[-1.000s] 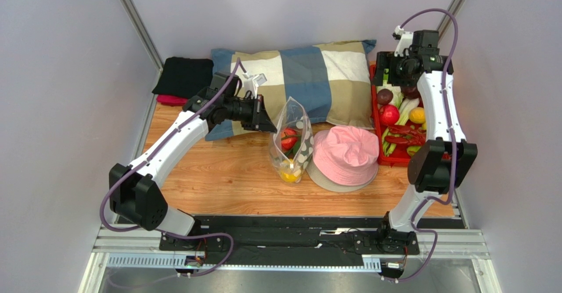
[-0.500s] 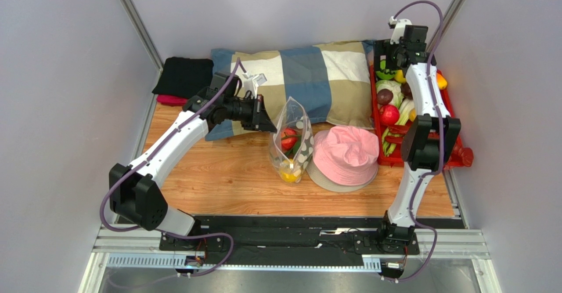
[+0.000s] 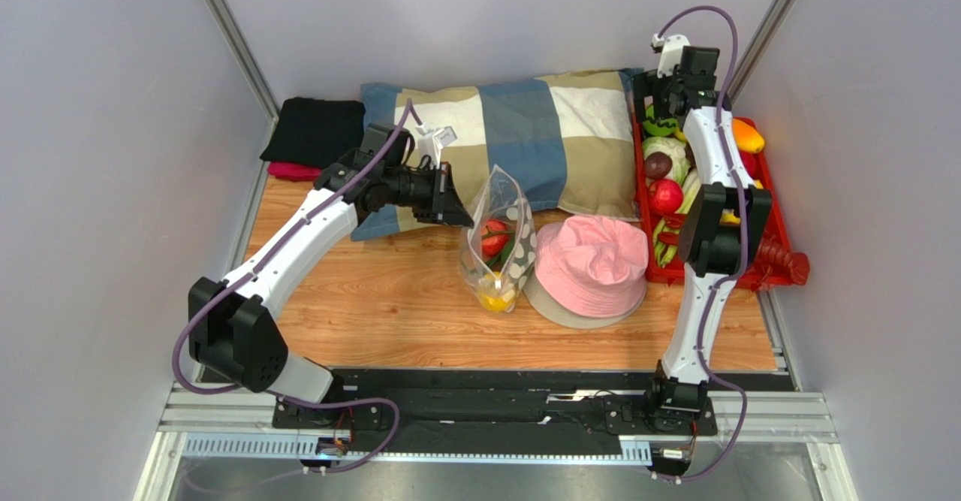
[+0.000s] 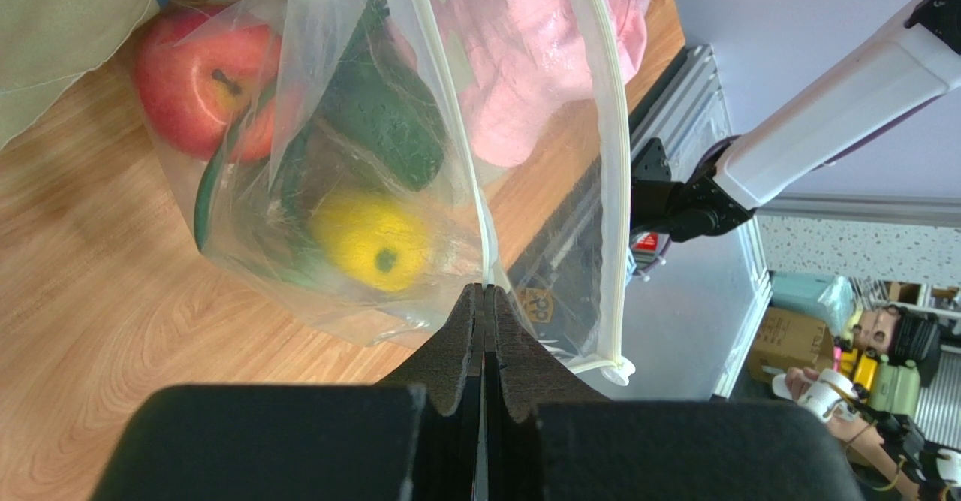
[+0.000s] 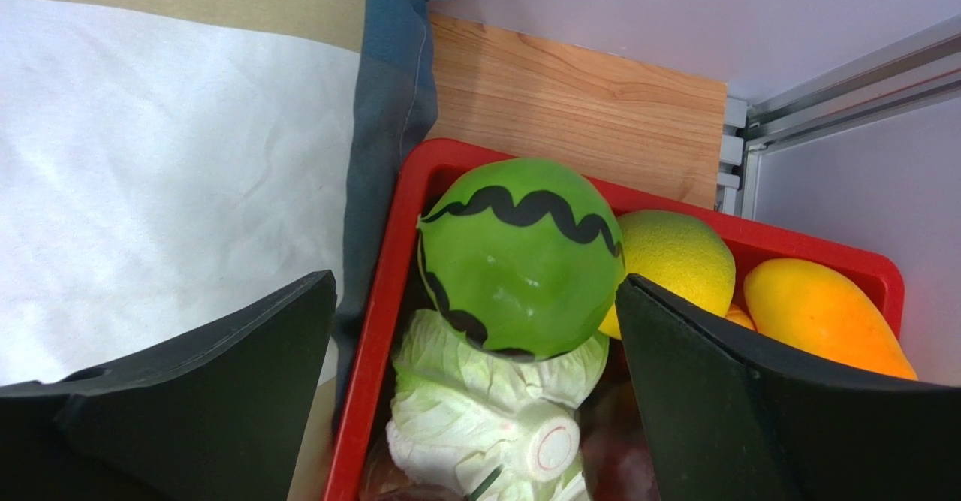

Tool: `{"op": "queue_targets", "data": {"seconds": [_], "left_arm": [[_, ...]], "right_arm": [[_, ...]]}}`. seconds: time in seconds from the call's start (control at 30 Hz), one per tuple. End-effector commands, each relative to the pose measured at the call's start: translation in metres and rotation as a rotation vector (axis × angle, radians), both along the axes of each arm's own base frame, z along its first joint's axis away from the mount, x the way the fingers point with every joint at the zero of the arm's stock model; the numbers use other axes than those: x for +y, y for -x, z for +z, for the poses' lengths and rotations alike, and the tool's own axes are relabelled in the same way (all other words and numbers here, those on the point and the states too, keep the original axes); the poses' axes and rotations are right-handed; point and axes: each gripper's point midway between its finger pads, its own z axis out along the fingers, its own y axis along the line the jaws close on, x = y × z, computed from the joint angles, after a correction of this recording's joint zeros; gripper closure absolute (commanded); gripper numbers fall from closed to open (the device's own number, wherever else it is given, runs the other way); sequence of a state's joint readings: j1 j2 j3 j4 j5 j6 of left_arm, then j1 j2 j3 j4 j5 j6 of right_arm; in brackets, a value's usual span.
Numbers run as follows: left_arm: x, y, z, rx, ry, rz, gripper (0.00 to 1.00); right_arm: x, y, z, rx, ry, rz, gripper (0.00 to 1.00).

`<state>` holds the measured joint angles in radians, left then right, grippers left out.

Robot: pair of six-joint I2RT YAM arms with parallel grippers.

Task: Place the food in the zip-top bag and seal the zipper
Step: Pick up the fake fruit from the bin.

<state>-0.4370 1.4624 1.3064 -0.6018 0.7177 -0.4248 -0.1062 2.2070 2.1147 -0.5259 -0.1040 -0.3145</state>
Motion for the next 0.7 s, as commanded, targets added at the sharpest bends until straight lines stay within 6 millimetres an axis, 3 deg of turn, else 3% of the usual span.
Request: {"op": "queue_targets", "data": {"seconds": [0.0,0.43,0.67], "left_arm": [[-0.004,-0.007,0.015,-0.047,0.031,-0.013,1.00],[-0.004,-0.010,0.012,-0.030,0.034,-0.015,1.00],[-0.005,-0.012,0.012,-0.025,0.033,-0.016,1.00]], "right_arm": [[-0.015,-0.020,0.015,-0.086,0.083,-0.009,0.00],[-0.025,-0.031,-0.023,-0.045,0.126,-0.024,0.00],[-0.028,-0.029,-0.030,-0.034,0.142,-0.029,0.02]]}}
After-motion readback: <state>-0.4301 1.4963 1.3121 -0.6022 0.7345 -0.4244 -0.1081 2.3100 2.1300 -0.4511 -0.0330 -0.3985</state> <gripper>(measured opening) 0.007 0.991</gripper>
